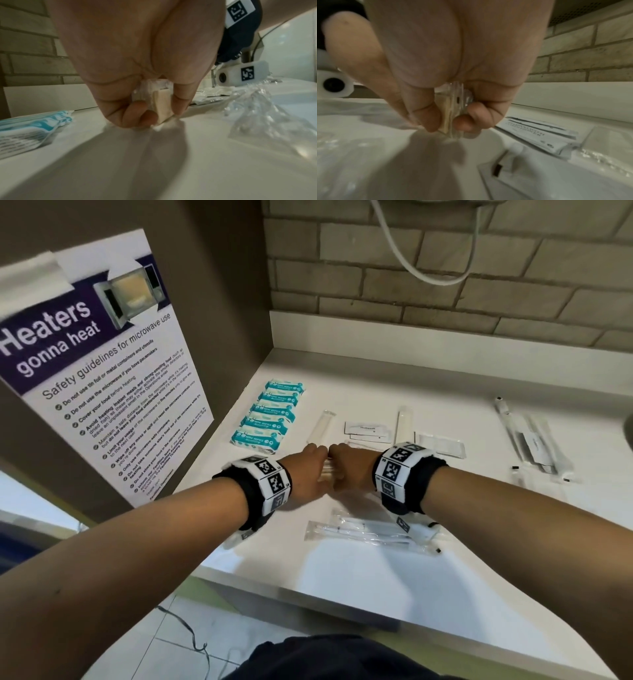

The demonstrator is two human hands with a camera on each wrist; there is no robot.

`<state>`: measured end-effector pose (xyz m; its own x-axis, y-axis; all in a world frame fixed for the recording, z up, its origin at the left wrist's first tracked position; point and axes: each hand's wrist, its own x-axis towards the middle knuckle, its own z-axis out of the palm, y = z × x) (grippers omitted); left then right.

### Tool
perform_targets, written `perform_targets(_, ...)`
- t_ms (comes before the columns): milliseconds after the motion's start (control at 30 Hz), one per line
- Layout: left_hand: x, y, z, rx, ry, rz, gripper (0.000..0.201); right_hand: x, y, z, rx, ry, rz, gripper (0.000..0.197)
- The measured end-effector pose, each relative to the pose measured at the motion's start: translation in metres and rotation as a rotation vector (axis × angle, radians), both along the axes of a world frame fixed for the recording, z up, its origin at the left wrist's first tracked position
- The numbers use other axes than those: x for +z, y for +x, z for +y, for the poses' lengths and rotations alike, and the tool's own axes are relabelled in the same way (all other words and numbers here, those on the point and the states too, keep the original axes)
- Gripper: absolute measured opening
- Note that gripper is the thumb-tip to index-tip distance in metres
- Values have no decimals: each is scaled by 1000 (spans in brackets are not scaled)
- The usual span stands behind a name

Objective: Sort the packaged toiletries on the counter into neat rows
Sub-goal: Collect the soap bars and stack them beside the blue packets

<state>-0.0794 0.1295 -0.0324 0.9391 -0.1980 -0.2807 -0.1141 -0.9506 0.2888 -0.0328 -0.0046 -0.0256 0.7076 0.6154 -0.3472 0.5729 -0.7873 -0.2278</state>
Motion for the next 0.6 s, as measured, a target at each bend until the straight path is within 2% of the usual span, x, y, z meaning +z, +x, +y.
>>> perform_targets(200,19,4,20,50,-120,12,36,22,12,-8,4,8,104,47)
perform_targets(367,50,20,55,166,-213,-109,41,33,43,-11,7,-120,-105,59)
perform_targets(467,65,27,73,246,-271,-199,37,32,50,9,58,-99,-129,53)
perform_targets(600,70,33,72,252,-360,-226,38,17,40,29,162,-37,-87,58)
